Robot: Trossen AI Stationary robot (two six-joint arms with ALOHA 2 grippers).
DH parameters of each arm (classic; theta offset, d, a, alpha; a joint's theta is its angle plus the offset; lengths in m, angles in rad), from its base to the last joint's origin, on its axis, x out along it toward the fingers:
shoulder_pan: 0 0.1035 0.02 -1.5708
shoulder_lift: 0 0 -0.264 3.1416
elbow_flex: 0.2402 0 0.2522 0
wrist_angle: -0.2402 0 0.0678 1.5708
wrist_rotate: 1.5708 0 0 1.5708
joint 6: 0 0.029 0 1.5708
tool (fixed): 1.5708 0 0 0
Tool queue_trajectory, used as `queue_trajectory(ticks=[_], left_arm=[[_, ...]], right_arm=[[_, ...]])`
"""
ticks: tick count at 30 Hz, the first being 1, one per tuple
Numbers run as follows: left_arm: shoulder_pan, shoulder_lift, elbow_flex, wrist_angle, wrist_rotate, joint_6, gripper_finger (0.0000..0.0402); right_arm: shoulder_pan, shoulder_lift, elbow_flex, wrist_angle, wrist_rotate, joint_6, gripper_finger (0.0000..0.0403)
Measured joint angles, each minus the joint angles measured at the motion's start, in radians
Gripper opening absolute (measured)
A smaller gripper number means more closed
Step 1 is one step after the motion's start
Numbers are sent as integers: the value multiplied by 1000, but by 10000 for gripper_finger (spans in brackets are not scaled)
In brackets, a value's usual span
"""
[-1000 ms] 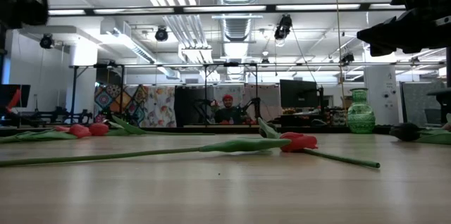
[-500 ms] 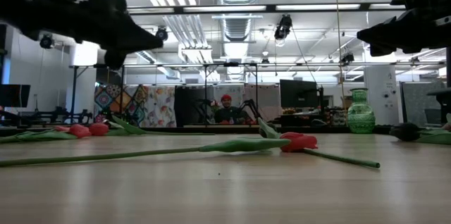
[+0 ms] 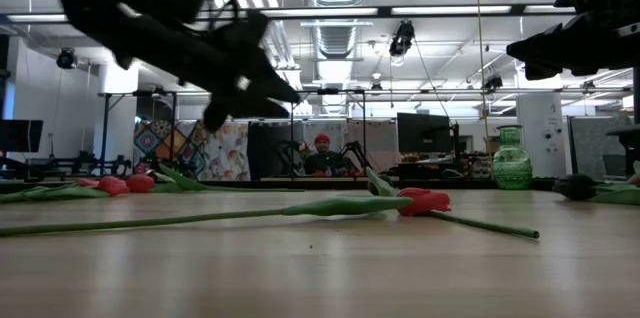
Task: Sort flowers into vase by color
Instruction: Put the black tulip into the left blue vase
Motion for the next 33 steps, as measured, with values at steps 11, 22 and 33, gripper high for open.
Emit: queue_trajectory(ticks=[11,22,33], left_arm=[[-24,414,329,-48,-119,-285,235],[-35,657,592,-161,-134,-370,214],[-44,715,827,-551,-143,-400,184]], right_arm=[[0,0,0,0,0,-1,18],[0,0,0,0,0,-1,18],[0,0,0,0,0,0,18]])
